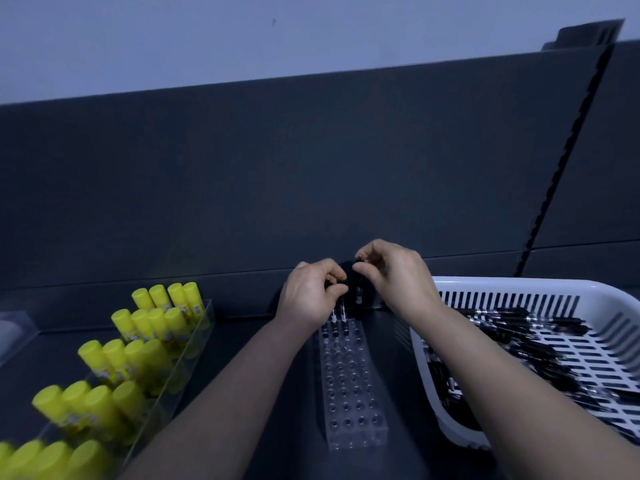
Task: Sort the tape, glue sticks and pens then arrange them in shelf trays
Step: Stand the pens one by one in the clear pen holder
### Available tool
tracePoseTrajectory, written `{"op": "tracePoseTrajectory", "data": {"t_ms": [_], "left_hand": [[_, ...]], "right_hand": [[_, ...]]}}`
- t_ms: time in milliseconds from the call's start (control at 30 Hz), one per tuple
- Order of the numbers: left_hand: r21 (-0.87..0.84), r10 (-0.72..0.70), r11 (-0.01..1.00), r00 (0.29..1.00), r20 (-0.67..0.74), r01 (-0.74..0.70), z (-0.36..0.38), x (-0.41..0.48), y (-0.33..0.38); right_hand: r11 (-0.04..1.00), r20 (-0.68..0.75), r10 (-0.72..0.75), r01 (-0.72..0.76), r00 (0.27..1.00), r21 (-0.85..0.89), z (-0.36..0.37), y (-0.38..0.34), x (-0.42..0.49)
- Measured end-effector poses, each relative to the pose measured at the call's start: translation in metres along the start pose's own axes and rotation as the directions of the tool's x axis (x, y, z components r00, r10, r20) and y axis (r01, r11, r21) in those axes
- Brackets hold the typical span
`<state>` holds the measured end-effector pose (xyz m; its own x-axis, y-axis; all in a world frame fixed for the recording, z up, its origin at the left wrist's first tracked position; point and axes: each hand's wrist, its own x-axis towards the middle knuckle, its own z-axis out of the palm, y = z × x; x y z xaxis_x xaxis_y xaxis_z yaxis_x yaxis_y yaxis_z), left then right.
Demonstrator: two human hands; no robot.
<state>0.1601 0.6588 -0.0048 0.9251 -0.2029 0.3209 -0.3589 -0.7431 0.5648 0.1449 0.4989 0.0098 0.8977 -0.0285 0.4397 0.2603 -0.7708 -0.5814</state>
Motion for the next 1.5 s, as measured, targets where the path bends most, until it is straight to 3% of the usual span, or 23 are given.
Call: {"op": "tracePoseTrajectory", "data": {"t_ms": [233, 467, 567, 767, 933, 1033, 1267, 1400, 1500], "left_hand": [[-0.012, -0.014, 1.0, 0.998, 0.056, 0.014, -0.002, -0.001, -0.004], [-0.069, -0.029, 0.997, 0.999, 0.037, 0.031, -0.014, -0.006, -0.003], [-0.03, 0.034, 0.999, 0.999, -0.024, -0.035, -0.019, -0.007, 0.009], [0.118, 0.212, 0.972, 0.975, -0.065, -0.204, 0.0, -0.013, 0.048], [0.157, 0.249, 0.954, 0.966, 0.069, -0.257, 0.042, -0.017, 0.089], [0.148, 0.237, 0.951, 0.949, 0.207, -0.27, 0.069, -0.019, 0.12], [0.085, 0.293, 0.917, 0.803, 0.519, -0.389, 0.131, -0.029, 0.18], [0.25, 0.23, 0.841, 0.735, 0.638, -0.48, 0.158, -0.031, 0.202], [0.335, 0.208, 0.783, 0.728, 0.653, -0.524, 0.166, -0.03, 0.205]], "right_hand": [[0.994, 0.142, 0.025, -0.01, 0.99, -0.108, 0.014, 0.002, -0.004], [0.985, 0.196, 0.075, -0.043, 0.978, -0.164, 0.012, 0.003, -0.007], [0.98, 0.174, 0.077, -0.042, 0.982, -0.195, 0.0, 0.006, -0.012], [0.909, 0.139, 0.064, 0.0, 0.988, -0.417, -0.055, 0.038, -0.044], [0.81, 0.086, 0.173, -0.092, 0.981, -0.58, -0.114, 0.089, -0.084], [0.787, 0.047, 0.253, -0.178, 0.966, -0.591, -0.145, 0.118, -0.109], [0.724, -0.028, 0.411, -0.345, 0.911, -0.597, -0.185, 0.168, -0.158], [0.739, -0.019, 0.427, -0.361, 0.904, -0.57, -0.192, 0.18, -0.168], [0.766, 0.038, 0.414, -0.326, 0.91, -0.555, -0.19, 0.179, -0.164]]}}
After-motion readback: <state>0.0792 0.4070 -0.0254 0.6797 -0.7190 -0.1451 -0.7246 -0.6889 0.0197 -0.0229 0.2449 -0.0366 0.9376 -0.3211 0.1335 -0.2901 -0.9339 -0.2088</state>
